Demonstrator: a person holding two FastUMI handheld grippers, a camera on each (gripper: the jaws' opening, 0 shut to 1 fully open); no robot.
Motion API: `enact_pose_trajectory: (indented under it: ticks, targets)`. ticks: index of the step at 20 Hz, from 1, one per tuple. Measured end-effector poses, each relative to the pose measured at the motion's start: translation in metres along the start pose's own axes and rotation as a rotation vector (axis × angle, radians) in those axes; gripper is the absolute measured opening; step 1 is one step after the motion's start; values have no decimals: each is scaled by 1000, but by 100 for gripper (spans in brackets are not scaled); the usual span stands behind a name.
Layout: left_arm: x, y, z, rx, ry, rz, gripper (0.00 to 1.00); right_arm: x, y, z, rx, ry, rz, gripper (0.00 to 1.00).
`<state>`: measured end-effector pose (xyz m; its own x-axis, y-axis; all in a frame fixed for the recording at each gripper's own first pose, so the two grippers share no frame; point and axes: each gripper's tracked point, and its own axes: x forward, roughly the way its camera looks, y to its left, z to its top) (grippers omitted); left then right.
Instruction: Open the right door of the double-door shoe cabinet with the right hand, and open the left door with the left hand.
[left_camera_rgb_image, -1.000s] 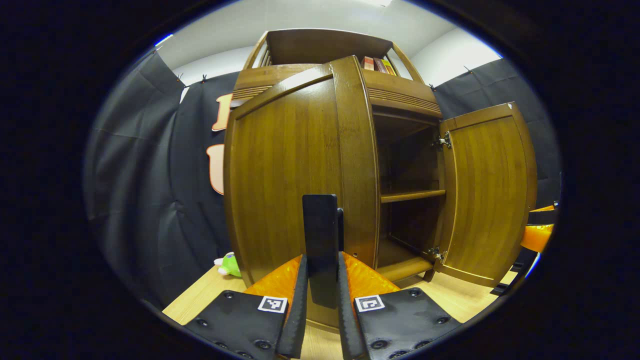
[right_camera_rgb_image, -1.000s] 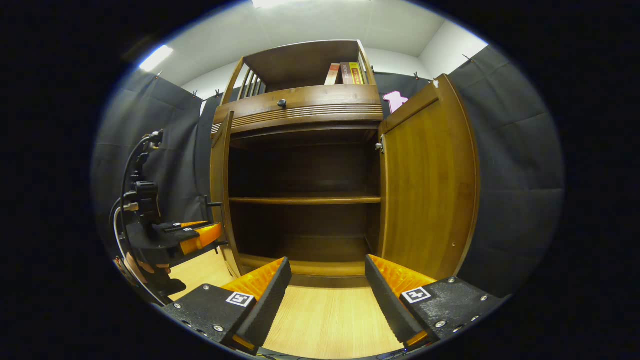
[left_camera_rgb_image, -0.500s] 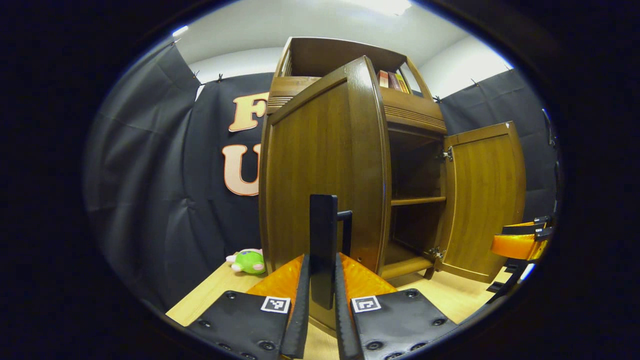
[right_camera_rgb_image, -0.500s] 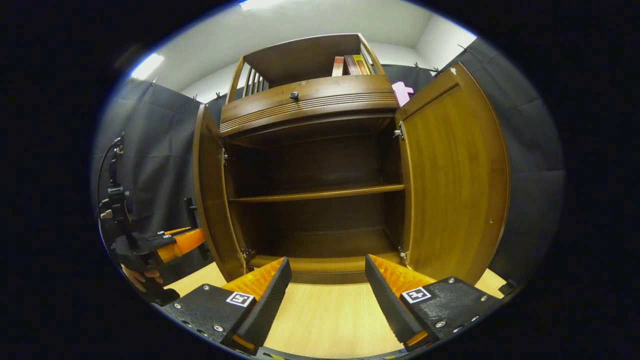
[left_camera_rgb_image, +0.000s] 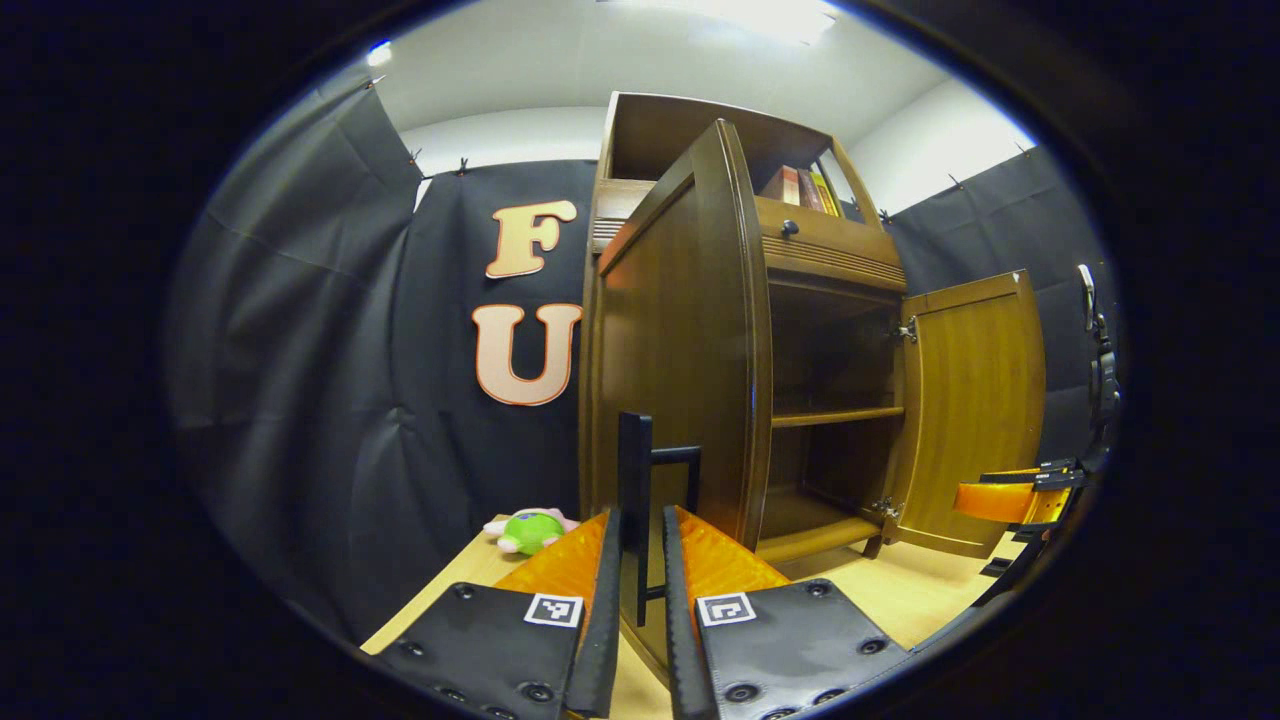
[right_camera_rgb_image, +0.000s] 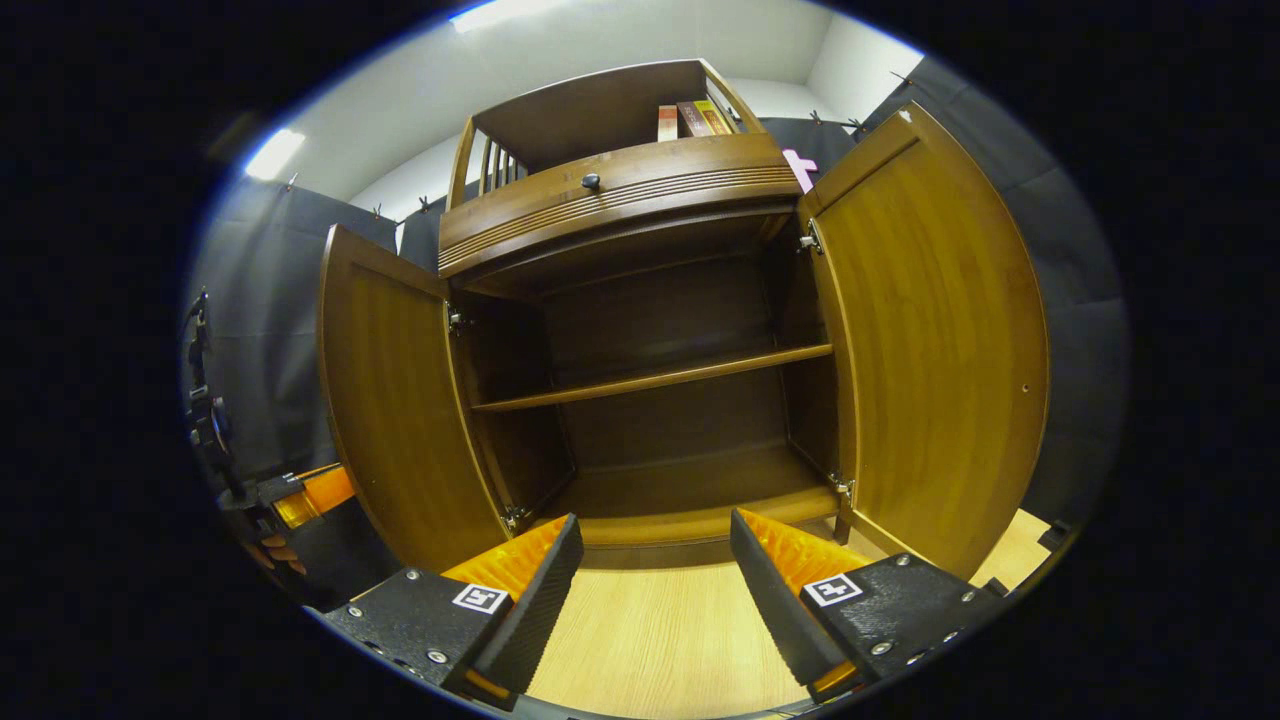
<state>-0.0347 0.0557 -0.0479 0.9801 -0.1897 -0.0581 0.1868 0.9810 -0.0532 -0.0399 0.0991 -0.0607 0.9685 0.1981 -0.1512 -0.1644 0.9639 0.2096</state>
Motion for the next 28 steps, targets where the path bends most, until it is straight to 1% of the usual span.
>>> enact_pose_trajectory:
  ticks: [2, 4, 5, 6, 7, 8, 9, 10, 13, 15, 17, 18, 19, 20, 22, 23, 24, 26, 27, 28]
  targets:
    - [-2, 14, 0, -6, 1, 5, 28, 3, 7, -4, 4, 4, 6, 93]
    - [-3, 30, 1, 4, 4, 26, 29, 6, 14, -6, 10, 7, 13, 93]
    - [-4, 40, 3, 14, 2, 33, 22, 9, 17, -7, 11, 6, 16, 93]
    - [-4, 45, 5, 21, 3, 39, 21, 10, 19, -8, 12, 6, 19, 93]
    - [-6, 52, 6, 26, 3, 44, 29, 12, 21, -9, 12, 9, 21, 93]
    - [-6, 60, 9, 34, 3, 55, 29, 14, 23, -10, 13, 10, 24, 93]
    - [-6, 71, 9, 46, 7, 76, 21, 15, 24, -11, 13, 10, 24, 93]
    - [-10, 77, 7, 57, 11, 93, 21, 16, 25, -10, 15, 10, 25, 93]
    - [-8, 80, 6, 52, 10, 59, 21, 18, 29, -10, 16, 8, 28, 94]
    - [-9, 85, 9, 64, 16, 57, 21, 19, 29, -8, 10, 8, 27, 94]
    - [-22, 85, 15, 36, 9, 57, 21, 23, 28, -7, 12, 12, 34, 94]
    - [-33, 85, 17, 36, 14, 68, 21, 25, 27, -6, 12, 15, 38, 100]
    - [-46, 86, 22, 57, 17, 84, 22, 28, 25, -5, 12, 20, 41, 94]
    - [-58, 81, 31, 84, 10, 98, 22, 31, 24, -4, 11, 24, 46, 94]
    - [-74, 55, 52, 116, -18, 80, 21, 35, 17, -1, 7, 26, 54, 94]
    - [-76, 37, 61, 124, -35, 61, 21, 37, 13, 0, 8, 29, 59, 100]
    - [-74, 11, 66, 119, -51, 29, 14, 38, 9, 1, 10, 31, 63, 94]
    - [-57, -30, 65, 91, -63, -33, 21, 35, -1, 9, 14, 25, 67, 94]
    - [-51, -51, 61, 57, -57, -56, 22, 31, -10, 13, 10, 20, 63, 94]
    - [-44, -69, 54, 26, -50, -68, 26, 25, -21, 17, -3, 13, 53, 94]
